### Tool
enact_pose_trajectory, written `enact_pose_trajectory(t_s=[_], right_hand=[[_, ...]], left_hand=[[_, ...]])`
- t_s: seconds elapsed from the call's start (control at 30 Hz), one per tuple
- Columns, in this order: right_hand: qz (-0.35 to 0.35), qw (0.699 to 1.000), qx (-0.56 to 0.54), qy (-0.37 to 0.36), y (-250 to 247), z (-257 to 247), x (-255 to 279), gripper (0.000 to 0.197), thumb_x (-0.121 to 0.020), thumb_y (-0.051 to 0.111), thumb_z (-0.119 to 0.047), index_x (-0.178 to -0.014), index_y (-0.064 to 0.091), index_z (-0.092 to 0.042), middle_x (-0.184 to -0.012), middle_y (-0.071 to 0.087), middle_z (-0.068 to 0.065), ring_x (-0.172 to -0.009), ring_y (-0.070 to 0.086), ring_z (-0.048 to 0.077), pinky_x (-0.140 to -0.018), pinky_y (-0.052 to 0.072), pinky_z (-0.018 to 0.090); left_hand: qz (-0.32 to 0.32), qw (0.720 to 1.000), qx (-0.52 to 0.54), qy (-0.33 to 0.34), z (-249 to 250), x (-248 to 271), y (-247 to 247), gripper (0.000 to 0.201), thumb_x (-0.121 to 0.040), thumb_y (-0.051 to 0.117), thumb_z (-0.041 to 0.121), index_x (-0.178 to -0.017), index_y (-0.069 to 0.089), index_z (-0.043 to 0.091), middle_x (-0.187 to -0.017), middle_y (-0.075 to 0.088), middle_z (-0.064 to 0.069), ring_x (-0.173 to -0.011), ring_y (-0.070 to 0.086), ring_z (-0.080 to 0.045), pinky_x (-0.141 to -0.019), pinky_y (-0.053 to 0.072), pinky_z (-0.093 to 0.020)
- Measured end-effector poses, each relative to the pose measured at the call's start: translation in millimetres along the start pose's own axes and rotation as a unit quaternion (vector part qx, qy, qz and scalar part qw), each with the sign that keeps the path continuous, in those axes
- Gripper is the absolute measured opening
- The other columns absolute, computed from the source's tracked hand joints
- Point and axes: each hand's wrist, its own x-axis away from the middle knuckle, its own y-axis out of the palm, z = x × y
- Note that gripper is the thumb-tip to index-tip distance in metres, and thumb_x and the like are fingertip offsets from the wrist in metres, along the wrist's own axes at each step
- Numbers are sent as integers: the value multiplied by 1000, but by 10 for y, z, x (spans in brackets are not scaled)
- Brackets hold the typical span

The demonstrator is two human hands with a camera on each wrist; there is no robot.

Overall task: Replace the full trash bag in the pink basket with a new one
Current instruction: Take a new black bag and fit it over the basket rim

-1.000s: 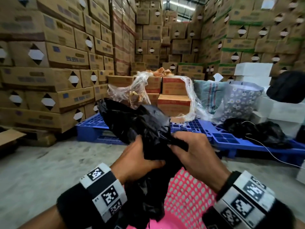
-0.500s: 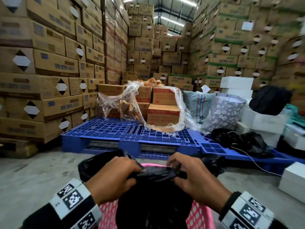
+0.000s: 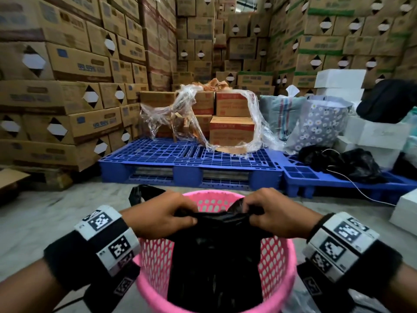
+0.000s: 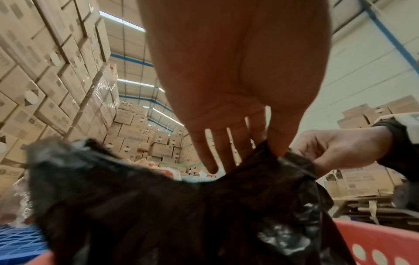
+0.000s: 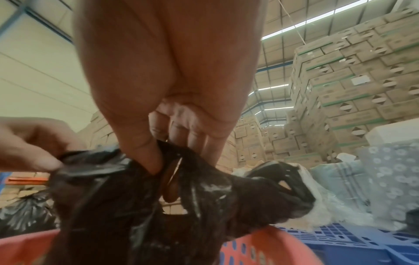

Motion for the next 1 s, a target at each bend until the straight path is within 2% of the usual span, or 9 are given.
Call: enact_pose_trajectory(t_s=[0.13, 0.23, 0.33, 0.47, 0.6, 0.73, 0.8, 0.9, 1.0], right_hand=[[-21, 1000, 4, 11, 23, 111, 97, 30, -71, 59, 3, -61, 62, -25, -53, 58, -23, -52, 52, -6, -51, 36, 6], [-40, 999, -28, -6, 45, 37, 215, 34, -67, 56, 0, -55, 54, -31, -53, 60, -19, -50, 51, -2, -50, 37, 7], [-73, 995, -69, -28, 13, -94, 364, 22, -63, 48, -5, -60, 59, -24, -54, 59, -6, -50, 52, 1, -50, 43, 16], [-146, 987, -55, -44, -26, -214, 616, 22, -65, 50, -11, -61, 59, -30, -58, 60, -13, -52, 52, 1, -51, 41, 12], [-218, 973, -49, -61, 44, -209, 833, 12, -71, 53, -21, -68, 65, -25, -64, 63, 0, -54, 51, 3, -57, 49, 29], [-269, 957, -42, -97, 198, -110, 939, 7, -80, 61, -22, -78, 67, -19, -63, 55, 7, -54, 42, 1, -55, 45, 29], [-272, 955, -26, -120, 271, -49, 958, 7, -82, 63, -23, -77, 66, -18, -63, 48, 4, -53, 38, -1, -53, 43, 26], [-249, 961, -24, -118, 304, 76, 961, 7, -80, 64, -23, -76, 68, -17, -64, 56, 4, -54, 51, 11, -58, 50, 29], [-245, 965, -77, -52, 242, 239, 954, 17, -76, 71, -41, -87, 77, -30, -75, 75, 0, -68, 68, 15, -66, 59, 36]], left_hand=[[-25, 1000, -3, 16, -38, 142, 87, 22, -95, 43, 28, -82, 51, 13, -77, 55, -10, -69, 49, -21, -64, 38, -32], [-50, 998, -37, 10, -15, 244, 164, 24, -96, 37, 31, -84, 46, 13, -76, 50, -5, -70, 45, -19, -63, 33, -23], [-25, 999, -37, 25, 58, 352, 179, 21, -96, 37, 32, -83, 46, 18, -73, 49, -2, -66, 45, -13, -58, 34, -20], [-11, 998, -32, 53, 227, 587, 173, 19, -95, 36, 37, -80, 45, 29, -69, 50, 7, -62, 49, -11, -53, 36, -22], [-56, 991, -75, 92, 306, 868, 337, 25, -95, 37, 37, -84, 52, 20, -65, 47, 2, -55, 46, -12, -49, 33, -18], [-79, 958, -235, 145, 422, 1099, 588, 9, -91, 51, 21, -82, 49, 23, -62, 49, 2, -53, 46, -21, -45, 38, -33], [-92, 951, -256, 147, 460, 1175, 740, 13, -86, 56, 13, -86, 48, 23, -63, 52, 3, -54, 48, -23, -46, 42, -35], [-80, 982, -136, 102, 439, 1228, 747, 11, -93, 49, 30, -94, 58, 24, -73, 62, 8, -65, 57, -10, -55, 43, -18], [21, 998, -1, 58, 336, 1253, 629, 12, -88, 58, 30, -86, 65, 20, -69, 59, 19, -63, 55, 6, -59, 38, -8]])
